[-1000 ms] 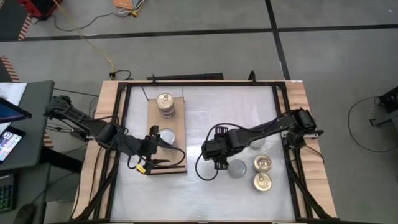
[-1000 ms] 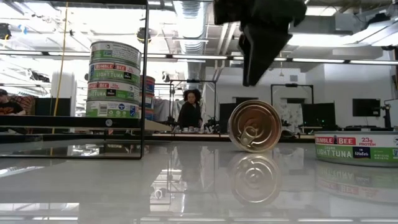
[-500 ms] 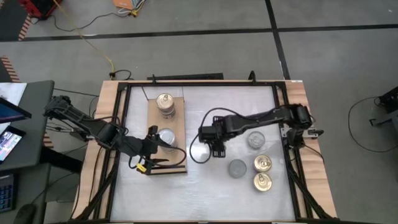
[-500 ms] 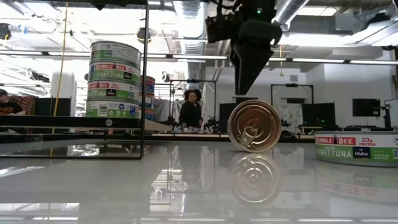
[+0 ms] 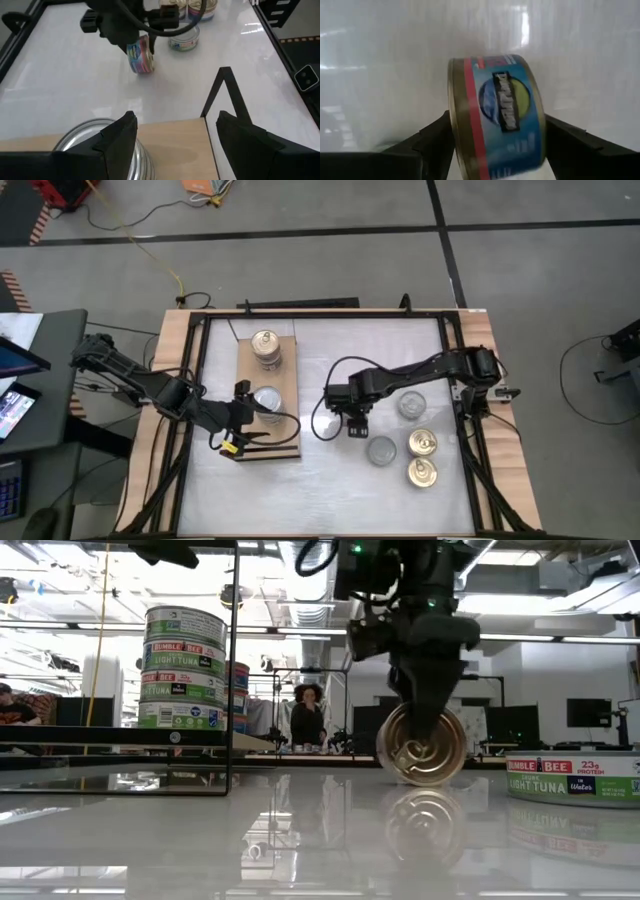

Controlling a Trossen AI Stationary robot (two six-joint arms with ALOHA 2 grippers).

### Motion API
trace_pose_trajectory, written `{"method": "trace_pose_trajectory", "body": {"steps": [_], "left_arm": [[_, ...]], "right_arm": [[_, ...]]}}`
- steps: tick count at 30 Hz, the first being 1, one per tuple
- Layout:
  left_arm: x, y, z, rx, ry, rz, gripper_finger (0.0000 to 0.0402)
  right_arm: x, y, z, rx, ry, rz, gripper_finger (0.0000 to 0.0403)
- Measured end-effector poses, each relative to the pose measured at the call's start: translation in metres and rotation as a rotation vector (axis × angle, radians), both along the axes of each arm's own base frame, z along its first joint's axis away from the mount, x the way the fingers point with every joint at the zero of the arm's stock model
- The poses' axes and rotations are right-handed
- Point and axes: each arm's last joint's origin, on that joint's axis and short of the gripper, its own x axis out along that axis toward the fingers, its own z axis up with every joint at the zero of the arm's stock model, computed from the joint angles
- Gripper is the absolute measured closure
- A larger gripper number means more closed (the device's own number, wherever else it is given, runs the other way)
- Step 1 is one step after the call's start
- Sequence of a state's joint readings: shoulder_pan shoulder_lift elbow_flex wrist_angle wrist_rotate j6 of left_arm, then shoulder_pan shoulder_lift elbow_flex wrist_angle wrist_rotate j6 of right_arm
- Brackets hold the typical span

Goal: Stack canned seafood by type on shelf
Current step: Stack the blue-pink tuna can on top of the other blue-pink tuna can on the shelf

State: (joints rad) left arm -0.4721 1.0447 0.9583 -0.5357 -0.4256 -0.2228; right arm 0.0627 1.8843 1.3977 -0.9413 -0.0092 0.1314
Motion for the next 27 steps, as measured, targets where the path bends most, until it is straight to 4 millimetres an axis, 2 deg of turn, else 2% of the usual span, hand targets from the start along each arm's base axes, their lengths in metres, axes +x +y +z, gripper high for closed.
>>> {"method": "trace_pose_trajectory", "body": {"steps": [6,11,15,18,21,24,27], "left_arm": [[0.001,0.0,0.0,0.064,-0.004,-0.012,0.0141],[0.002,0.002,0.0,0.141,-0.004,-0.027,0.0141],[0.003,0.006,0.001,0.254,-0.015,0.003,0.0141],[0.003,0.009,0.003,0.389,-0.027,0.046,0.0141],[0.002,0.014,0.006,0.584,-0.028,0.15,0.0141],[0.001,0.019,0.009,0.766,0.0,0.272,0.0141],[0.002,0.023,0.01,0.863,0.047,0.276,0.0141]], "right_arm": [[-0.005,0.009,-0.014,-0.01,0.006,0.027,0.0126],[-0.004,0.006,-0.01,-0.014,-0.027,0.045,0.0194],[-0.003,-0.004,-0.002,-0.02,-0.075,0.063,0.02],[-0.007,-0.018,0.015,-0.034,-0.135,0.082,0.02],[-0.013,-0.041,0.043,-0.049,-0.256,0.044,0.02],[-0.016,-0.067,0.073,-0.021,-0.456,-0.026,0.02],[-0.014,-0.092,0.099,0.077,-0.697,-0.142,0.02]]}}
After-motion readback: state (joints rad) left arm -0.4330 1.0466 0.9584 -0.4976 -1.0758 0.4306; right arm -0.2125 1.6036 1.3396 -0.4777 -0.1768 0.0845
